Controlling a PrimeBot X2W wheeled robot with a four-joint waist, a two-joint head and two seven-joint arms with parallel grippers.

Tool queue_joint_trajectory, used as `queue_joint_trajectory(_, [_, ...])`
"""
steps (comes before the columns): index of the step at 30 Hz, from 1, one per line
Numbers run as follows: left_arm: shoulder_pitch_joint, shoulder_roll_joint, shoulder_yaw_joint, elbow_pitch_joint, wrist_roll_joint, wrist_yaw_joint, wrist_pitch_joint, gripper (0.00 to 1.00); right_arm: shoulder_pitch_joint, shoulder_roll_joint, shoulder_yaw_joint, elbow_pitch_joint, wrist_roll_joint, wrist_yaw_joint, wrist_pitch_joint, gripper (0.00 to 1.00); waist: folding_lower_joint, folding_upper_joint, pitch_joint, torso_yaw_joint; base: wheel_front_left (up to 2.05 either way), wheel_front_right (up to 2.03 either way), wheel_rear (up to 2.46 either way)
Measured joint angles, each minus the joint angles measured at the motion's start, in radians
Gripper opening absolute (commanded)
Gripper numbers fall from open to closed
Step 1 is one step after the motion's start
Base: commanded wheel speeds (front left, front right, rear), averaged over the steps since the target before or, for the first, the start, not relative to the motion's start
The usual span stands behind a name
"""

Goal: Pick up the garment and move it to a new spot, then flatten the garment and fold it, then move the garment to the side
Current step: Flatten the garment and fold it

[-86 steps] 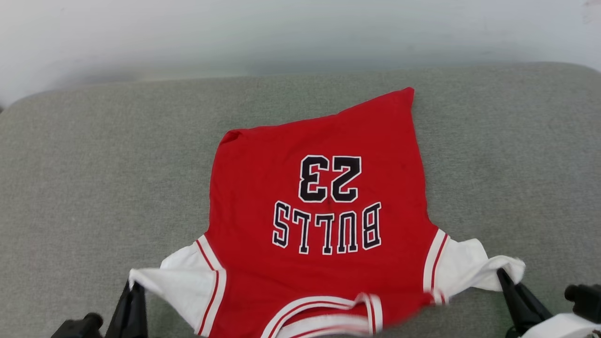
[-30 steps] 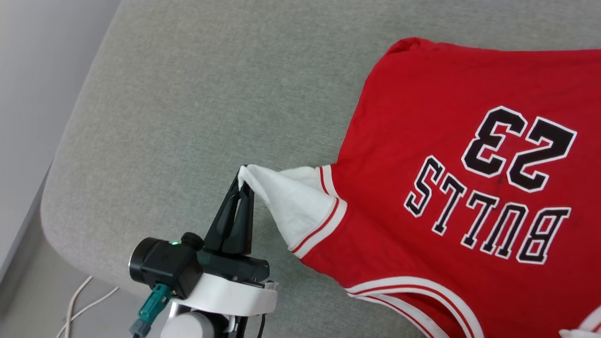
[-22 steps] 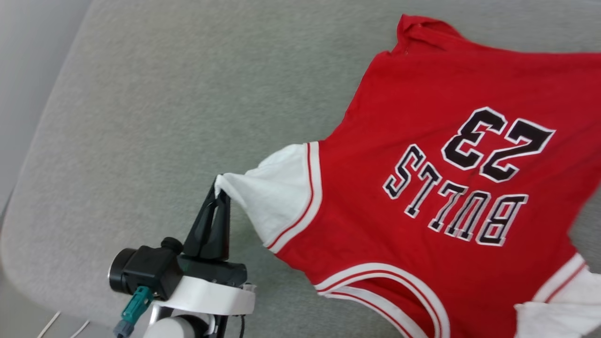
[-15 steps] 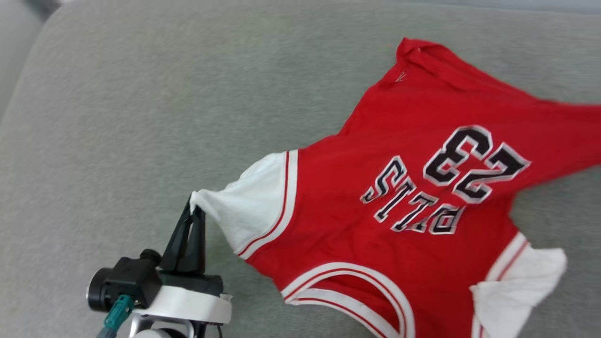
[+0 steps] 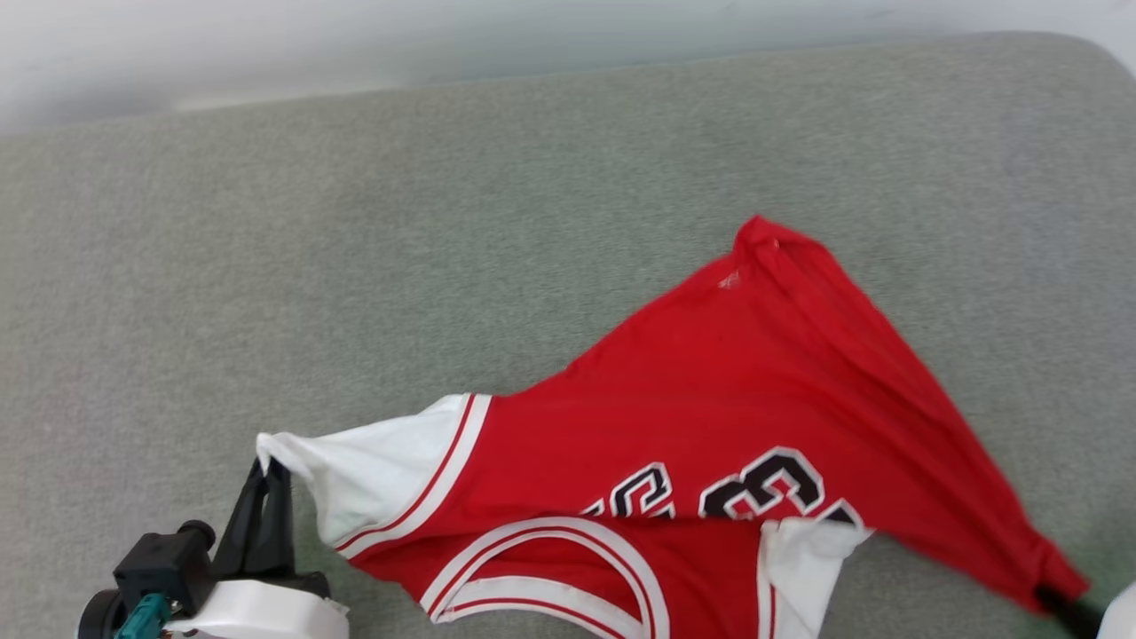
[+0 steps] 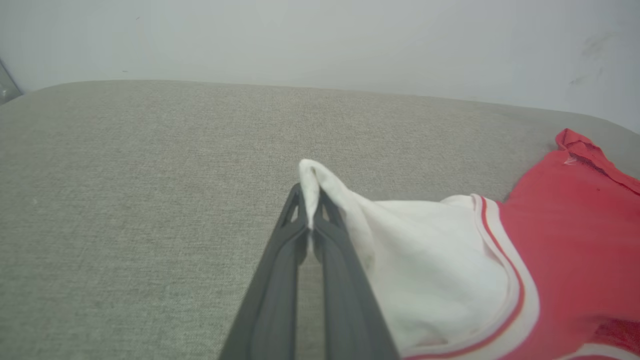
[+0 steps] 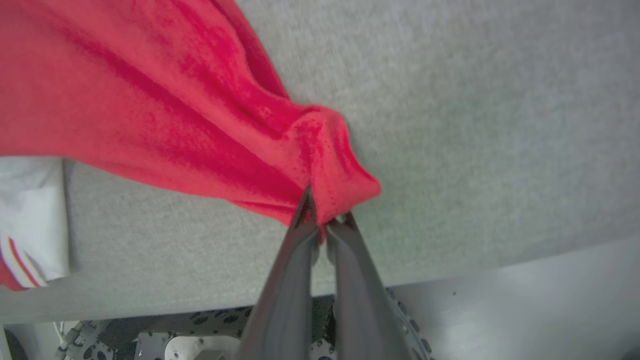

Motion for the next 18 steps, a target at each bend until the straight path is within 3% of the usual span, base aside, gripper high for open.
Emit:
queue_joint_trajectory(4, [0.015, 0.016, 0.018, -0.002, -0.009, 0.007, 0.019, 0.00, 0.088, 0.109, -0.018, -0.013, -0.002, 0.000, -0.010, 0.00, 0.0000, 0.0001, -0.019, -0.032, 0.00, 0.00, 0.00])
queue_joint_trajectory(5, [0.017, 0.018, 0.019, -0.004, -0.011, 0.007, 0.021, 0.00, 0.102, 0.128, -0.018, -0.014, -0.003, 0.000, -0.018, 0.44, 0.0000, 0.0000, -0.021, -0.035, 0.00, 0.00, 0.00])
queue_joint_trajectory(6, [0.020, 0.020, 0.021, -0.008, -0.013, 0.008, 0.023, 0.00, 0.114, 0.144, -0.020, -0.016, -0.008, 0.000, -0.035, 0.44, -0.0001, 0.0000, -0.023, -0.038, 0.00, 0.00, 0.00])
queue_joint_trajectory(7, [0.024, 0.021, 0.021, -0.010, -0.016, 0.010, 0.025, 0.00, 0.118, 0.161, -0.028, -0.017, -0.014, 0.000, -0.062, 1.00, -0.0001, 0.0000, -0.023, -0.039, 0.00, 0.00, 0.00])
queue_joint_trajectory(13, [0.028, 0.015, 0.005, -0.026, -0.016, 0.016, 0.032, 0.00, 0.034, 0.200, -0.069, -0.076, -0.072, 0.000, -0.464, 1.00, 0.0000, 0.0001, -0.011, -0.032, 0.00, 0.00, 0.00])
queue_joint_trajectory(18, [0.002, 0.003, -0.023, -0.045, -0.007, 0.017, 0.031, 0.00, -0.062, 0.157, -0.037, -0.017, -0.093, -0.001, -0.653, 1.00, 0.0000, 0.0000, 0.004, -0.007, 0.00, 0.00, 0.00])
